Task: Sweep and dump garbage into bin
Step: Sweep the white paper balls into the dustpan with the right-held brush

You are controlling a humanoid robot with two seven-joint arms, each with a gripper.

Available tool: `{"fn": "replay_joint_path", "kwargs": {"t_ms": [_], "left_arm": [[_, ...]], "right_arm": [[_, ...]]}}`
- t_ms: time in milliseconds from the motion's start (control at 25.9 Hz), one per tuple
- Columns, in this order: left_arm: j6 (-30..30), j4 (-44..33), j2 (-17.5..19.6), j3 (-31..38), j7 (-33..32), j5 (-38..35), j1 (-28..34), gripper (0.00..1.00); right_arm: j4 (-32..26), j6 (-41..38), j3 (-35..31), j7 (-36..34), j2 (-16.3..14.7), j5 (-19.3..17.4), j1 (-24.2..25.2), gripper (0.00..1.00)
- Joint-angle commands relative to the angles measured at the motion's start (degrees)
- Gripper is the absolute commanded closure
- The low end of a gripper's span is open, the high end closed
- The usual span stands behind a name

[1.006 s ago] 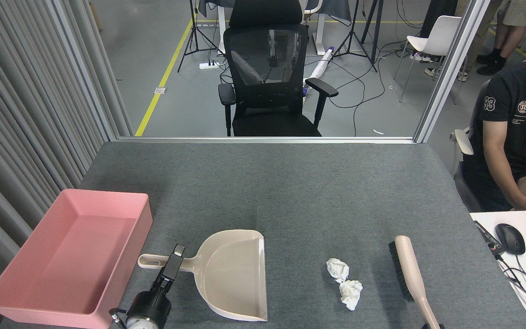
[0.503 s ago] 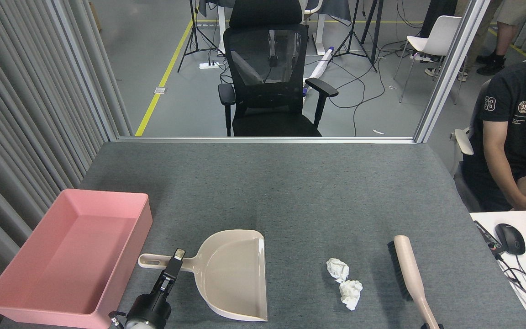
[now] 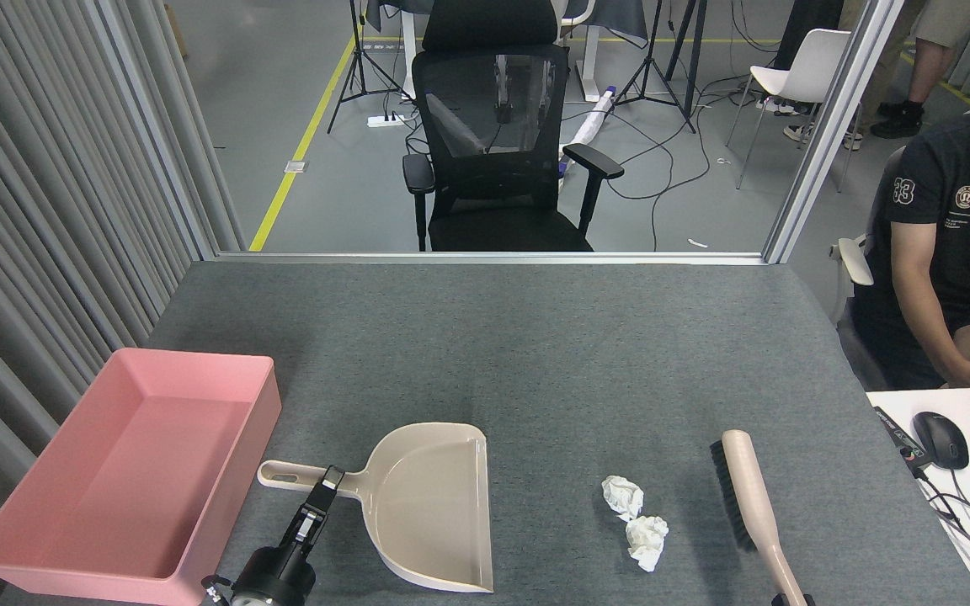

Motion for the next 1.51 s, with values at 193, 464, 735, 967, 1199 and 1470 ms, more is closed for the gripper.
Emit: {"fn": "replay_joint_path", "kwargs": {"t_ms": [193,464,735,967,1199,1470], "left_arm": [[-0.73,1.45,-0.03,0.04,1.61,-0.1,-0.67,0.75],[-0.73,1.45,-0.03,-0.05,1.69,-0.18,-1.19,0.75],[-0.82,1.1,0.06,-0.05,1.69,-0.1,-0.93,0.75],[-1.35,0.83,0.24,-0.14,1.69,-0.1,-0.14,0.75],[-2.23,0.92,0.5,-0.14,1.69,-0.1,0.83,0.75],[-2.05,0.92,0.41,-0.14,1.43,0.08,0.56,0.75]], "right_arm": [[0.62,-1.35,0.37,0.04,-0.09,0.06,0.58,0.99],[2.55,0.58,6.52,0.04,0.0,0.06,0.58,1.0],[3.61,9.46,19.79,0.04,0.18,-2.32,0.49,1.0],[4.84,17.37,34.64,0.04,3.16,-5.66,-4.17,1.0],[1.85,23.61,44.49,-1.9,5.98,-10.58,-9.44,1.0],[-2.46,22.82,38.52,-1.98,2.02,-10.75,-4.61,1.0]]}}
